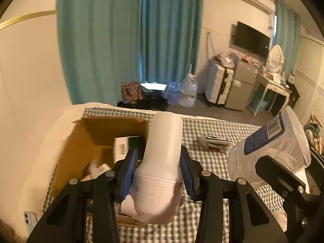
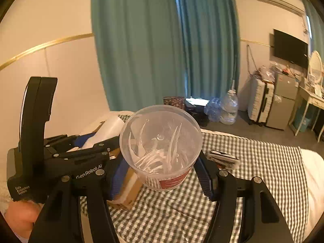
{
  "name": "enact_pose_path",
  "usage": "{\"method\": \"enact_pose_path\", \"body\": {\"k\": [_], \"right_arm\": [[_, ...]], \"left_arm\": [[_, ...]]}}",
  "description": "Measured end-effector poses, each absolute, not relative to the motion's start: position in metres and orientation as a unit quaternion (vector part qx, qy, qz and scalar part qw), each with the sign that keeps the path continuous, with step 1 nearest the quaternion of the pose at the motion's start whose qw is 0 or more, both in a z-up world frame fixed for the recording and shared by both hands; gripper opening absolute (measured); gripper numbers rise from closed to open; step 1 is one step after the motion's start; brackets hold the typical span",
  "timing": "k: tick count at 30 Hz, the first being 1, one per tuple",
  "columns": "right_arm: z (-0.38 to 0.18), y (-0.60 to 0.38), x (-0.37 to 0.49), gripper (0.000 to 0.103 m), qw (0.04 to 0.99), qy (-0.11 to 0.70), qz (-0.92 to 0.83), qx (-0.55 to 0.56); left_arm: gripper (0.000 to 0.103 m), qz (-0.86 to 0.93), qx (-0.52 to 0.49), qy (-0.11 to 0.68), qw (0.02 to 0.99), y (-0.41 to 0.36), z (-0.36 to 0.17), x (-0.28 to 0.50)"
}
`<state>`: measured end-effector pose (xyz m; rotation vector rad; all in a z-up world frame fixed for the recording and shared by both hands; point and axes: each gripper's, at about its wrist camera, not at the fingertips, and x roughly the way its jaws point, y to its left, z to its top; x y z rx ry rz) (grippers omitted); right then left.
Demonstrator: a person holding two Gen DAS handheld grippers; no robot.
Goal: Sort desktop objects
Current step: 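Carry the white bottle and clear cup over the cardboard box with both grippers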
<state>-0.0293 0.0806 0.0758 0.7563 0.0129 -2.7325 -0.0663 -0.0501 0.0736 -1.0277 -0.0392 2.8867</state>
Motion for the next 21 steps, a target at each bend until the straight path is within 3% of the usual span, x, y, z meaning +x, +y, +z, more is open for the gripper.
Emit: {"method": "enact_pose_path", "body": {"k": [21], "right_arm": [[-0.023,-0.040,-0.131,0.062,0.228,0.020,-0.897,0.378]], "left_arm": [[0.043,0.901,-0.428,-0.055,-0.041,-0.171,-0.039,-0.108]]}}
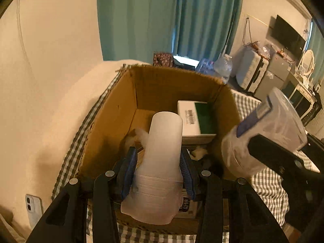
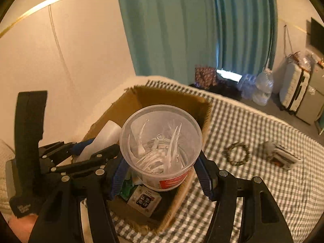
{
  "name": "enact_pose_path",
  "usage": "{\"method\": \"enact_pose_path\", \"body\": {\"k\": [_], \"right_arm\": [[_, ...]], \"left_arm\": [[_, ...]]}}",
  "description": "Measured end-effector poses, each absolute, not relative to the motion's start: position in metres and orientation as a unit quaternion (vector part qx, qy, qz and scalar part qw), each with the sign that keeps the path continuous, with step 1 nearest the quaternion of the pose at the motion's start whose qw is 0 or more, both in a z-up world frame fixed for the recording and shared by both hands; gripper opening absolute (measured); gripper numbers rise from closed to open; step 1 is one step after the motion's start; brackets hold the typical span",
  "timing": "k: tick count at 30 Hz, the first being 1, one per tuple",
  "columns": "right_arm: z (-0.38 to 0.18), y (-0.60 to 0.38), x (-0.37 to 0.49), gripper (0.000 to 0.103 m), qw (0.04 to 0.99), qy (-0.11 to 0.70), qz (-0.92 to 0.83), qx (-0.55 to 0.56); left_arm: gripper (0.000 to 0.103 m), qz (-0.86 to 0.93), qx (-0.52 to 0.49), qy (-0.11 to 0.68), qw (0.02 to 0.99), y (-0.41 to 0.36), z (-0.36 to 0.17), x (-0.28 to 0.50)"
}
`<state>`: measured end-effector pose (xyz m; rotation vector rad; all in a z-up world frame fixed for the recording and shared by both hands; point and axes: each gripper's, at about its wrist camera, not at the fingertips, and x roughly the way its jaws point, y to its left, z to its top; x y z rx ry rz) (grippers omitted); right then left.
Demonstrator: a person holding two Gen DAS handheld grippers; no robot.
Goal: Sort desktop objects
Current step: 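Open both grippers to drop the bottle and clear cup into the cardboard box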
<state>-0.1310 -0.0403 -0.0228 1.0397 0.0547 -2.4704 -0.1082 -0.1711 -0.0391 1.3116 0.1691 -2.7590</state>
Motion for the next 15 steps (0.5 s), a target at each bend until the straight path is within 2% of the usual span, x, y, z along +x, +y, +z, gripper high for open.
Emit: {"method": "enact_pose_path", "body": {"k": [3,5,7,8,15], "right_arm": [[-0.031,-0.045,-0.144,0.062,0.233,0.012,-0.892,0.387],[-0.033,-0.045,-0.151,0.062,0.239,0.000,-0.889,0.392],[-0.030,-0.045,-0.153,0.065,0.239,-0.013,-0.890,0.388],[-0.026,-0.045,-0.154,0.069,0.238,-0.019,-0.891,0.386],[-0.003,-0.028,-0.145,0.071,0.225,-0.027,-0.906,0.357]], "left_arm": [[0.043,-0.899,0.432,0.058,0.041,-0.174,-0.047,-0.113],[0.046,-0.901,0.429,0.060,0.040,-0.175,-0.048,-0.113],[0.064,-0.899,0.432,0.065,0.034,-0.177,-0.050,-0.116],[0.075,-0.897,0.435,0.066,0.033,-0.179,-0.051,-0.119],[0.082,-0.897,0.436,0.057,0.039,-0.170,-0.042,-0.111]]}}
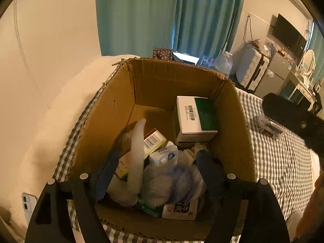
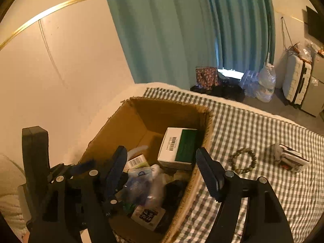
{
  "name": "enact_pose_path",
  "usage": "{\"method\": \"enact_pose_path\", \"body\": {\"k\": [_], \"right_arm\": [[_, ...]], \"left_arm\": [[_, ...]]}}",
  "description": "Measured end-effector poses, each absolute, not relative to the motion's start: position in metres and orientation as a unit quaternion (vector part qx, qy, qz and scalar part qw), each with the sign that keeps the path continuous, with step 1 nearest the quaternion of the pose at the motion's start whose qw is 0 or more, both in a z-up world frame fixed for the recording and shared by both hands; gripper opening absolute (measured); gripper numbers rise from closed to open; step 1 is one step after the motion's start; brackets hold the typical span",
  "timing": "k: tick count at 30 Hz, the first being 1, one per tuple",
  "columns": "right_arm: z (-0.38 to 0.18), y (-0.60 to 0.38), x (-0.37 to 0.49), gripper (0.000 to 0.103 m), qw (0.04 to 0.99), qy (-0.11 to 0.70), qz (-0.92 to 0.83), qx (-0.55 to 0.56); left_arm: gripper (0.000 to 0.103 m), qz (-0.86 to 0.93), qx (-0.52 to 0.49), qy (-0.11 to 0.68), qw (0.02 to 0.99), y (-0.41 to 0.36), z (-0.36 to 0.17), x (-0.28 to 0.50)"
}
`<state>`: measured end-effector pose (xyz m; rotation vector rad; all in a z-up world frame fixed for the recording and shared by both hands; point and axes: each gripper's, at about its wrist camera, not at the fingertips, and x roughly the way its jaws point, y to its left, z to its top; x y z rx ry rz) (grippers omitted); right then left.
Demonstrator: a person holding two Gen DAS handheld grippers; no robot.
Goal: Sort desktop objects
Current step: 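Open both grippers to drop the bottle and clear cup into the cardboard box, then move both open grippers back over the bracelet and pencil case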
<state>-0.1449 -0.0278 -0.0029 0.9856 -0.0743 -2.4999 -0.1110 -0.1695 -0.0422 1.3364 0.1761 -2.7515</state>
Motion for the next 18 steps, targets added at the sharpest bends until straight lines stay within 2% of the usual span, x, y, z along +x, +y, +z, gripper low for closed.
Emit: {"method": "enact_pose_path", "body": {"k": [3,9,15,18], "right_arm": [[0.006,-0.005,-0.137,0.071,0.213,-0.044,-0.912,0.349],[0.029,0.054,-0.110,0.071,0.172,-0.065,-0.929,0.323],[0.047,0.121,-0.081,0.072,0.119,-0.066,-0.946,0.294],[0.048,0.154,-0.067,0.075,0.091,-0.060,-0.952,0.285]], "left_arm": [[0.089,-0.901,0.428,0.056,0.039,-0.161,-0.031,-0.104],[0.095,-0.912,0.408,0.036,0.024,-0.122,-0.006,-0.088],[0.097,-0.918,0.396,0.020,0.000,-0.065,0.007,-0.076],[0.098,-0.920,0.392,0.015,-0.014,-0.034,0.005,-0.071]]}}
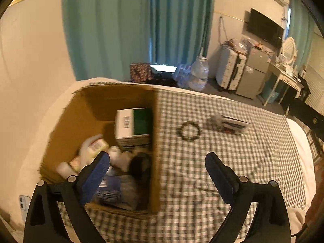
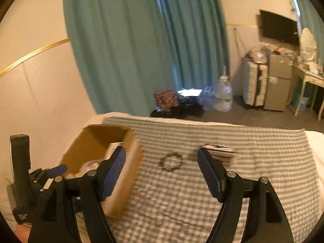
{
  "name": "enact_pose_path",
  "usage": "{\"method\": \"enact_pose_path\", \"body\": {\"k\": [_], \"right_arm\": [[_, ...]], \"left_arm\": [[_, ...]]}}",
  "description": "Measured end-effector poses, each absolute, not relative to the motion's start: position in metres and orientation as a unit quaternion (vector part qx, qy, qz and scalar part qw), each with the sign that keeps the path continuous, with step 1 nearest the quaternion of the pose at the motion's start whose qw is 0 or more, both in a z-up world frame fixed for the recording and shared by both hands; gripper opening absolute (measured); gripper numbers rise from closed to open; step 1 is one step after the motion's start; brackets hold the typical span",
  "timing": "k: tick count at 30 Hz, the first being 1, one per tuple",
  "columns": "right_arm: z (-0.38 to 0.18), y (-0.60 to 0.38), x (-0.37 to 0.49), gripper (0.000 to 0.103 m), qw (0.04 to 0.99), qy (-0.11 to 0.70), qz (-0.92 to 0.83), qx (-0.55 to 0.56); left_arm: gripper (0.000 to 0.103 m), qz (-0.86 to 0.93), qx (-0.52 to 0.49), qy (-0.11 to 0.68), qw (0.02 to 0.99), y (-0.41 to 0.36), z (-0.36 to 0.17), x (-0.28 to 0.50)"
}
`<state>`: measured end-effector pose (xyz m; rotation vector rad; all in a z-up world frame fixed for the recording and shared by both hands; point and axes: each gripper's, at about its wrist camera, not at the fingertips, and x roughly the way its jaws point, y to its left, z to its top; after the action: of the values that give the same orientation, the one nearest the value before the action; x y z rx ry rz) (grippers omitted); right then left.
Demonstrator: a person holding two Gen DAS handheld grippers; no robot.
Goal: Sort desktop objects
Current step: 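Move both open grippers back over the bracelet and pencil case, then grasp the bead bracelet with the left gripper while the right gripper grasps the pencil case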
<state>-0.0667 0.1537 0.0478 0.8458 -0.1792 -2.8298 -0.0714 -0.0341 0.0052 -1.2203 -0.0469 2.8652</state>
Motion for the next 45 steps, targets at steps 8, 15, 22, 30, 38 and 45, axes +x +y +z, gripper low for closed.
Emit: {"method": "enact_pose_path", "body": {"k": [8,15,22,30,38,45], "right_arm": [[0.011,0.226,-0.048,0.076,0.046,-0.068,-0.953,0.293],[-0.041,0.252,-0.068,0.076,0.039,-0.066,-0.947,0.311],[-0.087,0.258,-0.108,0.076,0.051,-0.042,-0.943,0.325],[-0.109,0.259,-0.170,0.076,0.066,-0.030,-0.941,0.329],[-0.128,0.242,-0.222,0.076,0.101,0.007,-0.941,0.322],[-0.159,0.227,-0.246,0.075,0.109,0.056,-0.929,0.349]], "left_arm": [[0.098,0.907,-0.419,-0.016,0.033,0.031,-0.030,-0.078],[0.098,0.899,-0.436,0.001,0.031,0.063,-0.064,-0.108],[0.098,0.890,-0.454,-0.028,0.019,0.068,-0.106,-0.155],[0.098,0.877,-0.478,-0.042,0.002,0.074,-0.151,-0.217],[0.098,0.875,-0.482,-0.036,-0.002,0.082,-0.185,-0.263],[0.092,0.892,-0.451,-0.012,0.005,0.090,-0.192,-0.274]]}}
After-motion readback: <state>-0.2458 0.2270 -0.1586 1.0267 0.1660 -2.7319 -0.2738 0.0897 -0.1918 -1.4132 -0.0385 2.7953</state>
